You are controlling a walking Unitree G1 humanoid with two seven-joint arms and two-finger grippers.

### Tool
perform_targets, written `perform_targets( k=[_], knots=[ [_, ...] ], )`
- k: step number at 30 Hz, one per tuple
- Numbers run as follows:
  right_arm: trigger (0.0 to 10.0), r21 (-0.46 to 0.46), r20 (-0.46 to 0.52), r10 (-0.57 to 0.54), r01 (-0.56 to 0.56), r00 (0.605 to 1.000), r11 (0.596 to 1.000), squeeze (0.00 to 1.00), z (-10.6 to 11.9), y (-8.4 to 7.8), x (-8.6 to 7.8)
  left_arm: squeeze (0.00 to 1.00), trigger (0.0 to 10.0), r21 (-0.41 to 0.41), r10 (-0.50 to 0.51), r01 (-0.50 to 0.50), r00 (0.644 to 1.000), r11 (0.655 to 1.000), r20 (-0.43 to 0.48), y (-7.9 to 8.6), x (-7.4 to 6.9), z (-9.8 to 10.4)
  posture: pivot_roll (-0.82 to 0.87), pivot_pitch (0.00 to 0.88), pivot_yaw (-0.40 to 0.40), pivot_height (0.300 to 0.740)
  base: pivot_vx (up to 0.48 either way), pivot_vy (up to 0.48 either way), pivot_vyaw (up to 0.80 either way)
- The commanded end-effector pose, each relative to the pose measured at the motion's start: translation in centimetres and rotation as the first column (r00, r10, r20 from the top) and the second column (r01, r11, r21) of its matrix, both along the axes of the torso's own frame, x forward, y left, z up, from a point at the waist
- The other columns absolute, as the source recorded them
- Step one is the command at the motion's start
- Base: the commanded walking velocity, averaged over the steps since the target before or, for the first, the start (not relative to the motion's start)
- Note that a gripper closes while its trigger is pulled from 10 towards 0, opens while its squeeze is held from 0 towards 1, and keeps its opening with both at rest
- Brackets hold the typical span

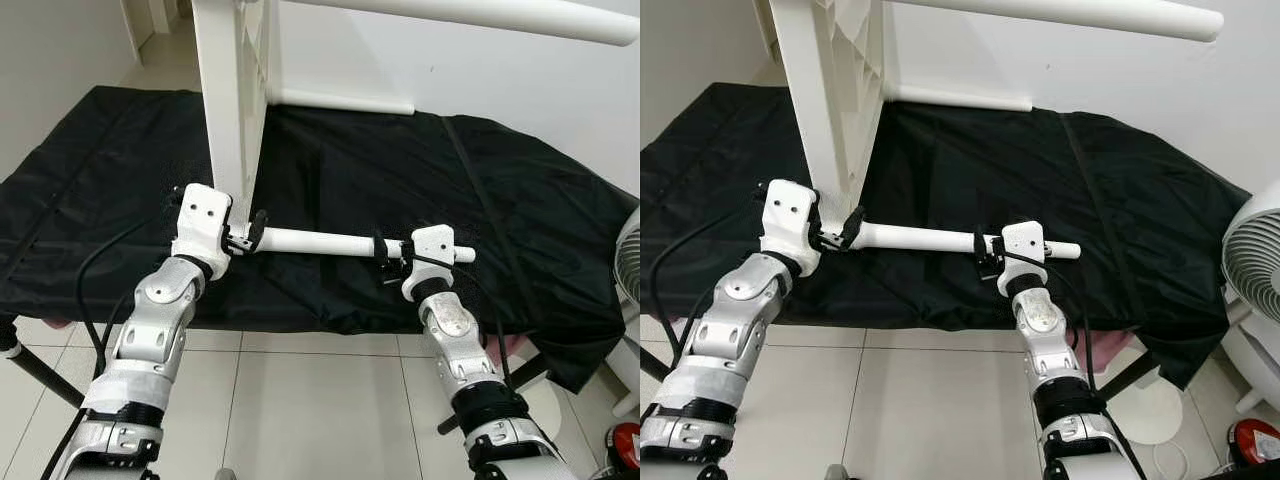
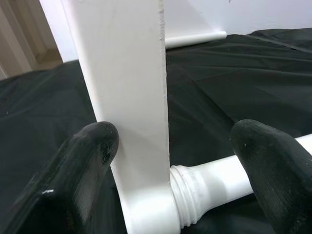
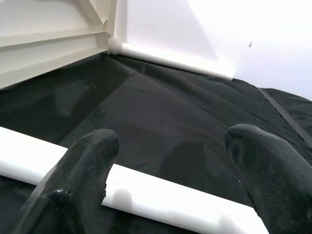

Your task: Building children table

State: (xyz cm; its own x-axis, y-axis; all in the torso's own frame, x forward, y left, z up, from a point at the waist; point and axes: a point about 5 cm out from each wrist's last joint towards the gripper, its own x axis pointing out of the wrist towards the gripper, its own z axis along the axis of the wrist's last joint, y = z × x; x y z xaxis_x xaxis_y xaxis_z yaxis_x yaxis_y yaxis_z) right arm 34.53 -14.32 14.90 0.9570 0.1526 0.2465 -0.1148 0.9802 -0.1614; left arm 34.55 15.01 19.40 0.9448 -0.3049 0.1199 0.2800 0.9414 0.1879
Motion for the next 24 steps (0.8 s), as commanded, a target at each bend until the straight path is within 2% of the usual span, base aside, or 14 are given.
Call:
perform_targets(
  k=[1, 8, 12, 13, 17, 20, 21, 23, 24],
  knots=[
    [10.0, 0.005, -0.017, -0.022, 0.022, 1.0, 1.0, 0.0, -0.4, -0.6, -0.2, 0.0, 10.0, -0.021, 0.151, -0.152, 0.988, 0.988, -0.006, 0.9, 0.5, 0.0, 0.1, 0.079, -0.036, 0.74, 0.0, 0.0, 0.0],
    [10.0, 0.005, -0.019, -0.031, 0.031, 0.999, 1.0, 0.0, -0.4, -0.5, -0.3, 0.0, 10.0, -0.013, 0.214, -0.214, 0.977, 0.977, -0.022, 1.6, 0.8, -0.2, 0.1, 0.081, -0.03, 0.74, 0.0, 0.0, 0.0],
    [10.0, 0.009, -0.024, -0.032, 0.032, 0.999, 0.999, 0.0, -0.5, -0.3, -0.4, 0.0, 10.0, 0.021, 0.275, -0.274, 0.962, 0.961, -0.011, 2.6, 0.9, 0.1, 0.1, 0.081, -0.031, 0.74, 0.0, 0.0, 0.0],
    [10.0, 0.009, -0.024, -0.032, 0.032, 0.999, 0.999, 0.0, -0.5, -0.2, -0.4, 0.0, 10.0, 0.026, 0.318, -0.318, 0.948, 0.948, -0.012, 3.2, 0.9, 0.1, 0.1, 0.078, -0.029, 0.74, 0.0, 0.0, 0.0],
    [10.0, 0.01, -0.025, -0.032, 0.032, 0.999, 0.999, 0.0, -0.6, -0.2, -0.4, 0.0, 10.0, 0.019, 0.39, -0.39, 0.92, 0.921, -0.023, 4.5, 0.7, -0.1, 0.1, 0.078, -0.031, 0.74, 0.0, 0.0, 0.0],
    [10.0, 0.011, -0.027, -0.032, 0.032, 0.999, 0.999, 0.0, -0.6, -0.2, -0.4, 0.0, 10.0, 0.017, 0.409, -0.409, 0.912, 0.913, -0.028, 4.8, 0.7, -0.2, 0.11, 0.075, -0.032, 0.74, 0.0, 0.0, 0.0],
    [10.0, 0.011, -0.029, -0.029, 0.03, 0.999, 1.0, 0.0, -0.6, -0.1, -0.4, 0.0, 10.0, 0.007, 0.439, -0.439, 0.898, 0.898, -0.029, 5.1, 0.6, -0.1, 0.11, 0.075, -0.032, 0.74, 0.0, 0.0, 0.0],
    [10.0, 0.01, -0.03, -0.021, 0.022, 0.999, 1.0, 0.0, -0.7, 0.2, -0.4, 0.0, 10.0, -0.011, 0.43, -0.43, 0.902, 0.903, -0.03, 5.0, 0.4, 0.1, 0.11, 0.07, -0.033, 0.74, 0.0, 0.0, 0.0],
    [10.0, 0.01, -0.03, -0.019, 0.02, 0.999, 1.0, 0.0, -0.7, 0.3, -0.4, 0.0, 10.0, -0.024, 0.396, -0.397, 0.918, 0.918, -0.024, 4.5, 0.2, 0.3, 0.11, 0.07, -0.034, 0.74, 0.0, 0.0, 0.0]
  ],
)
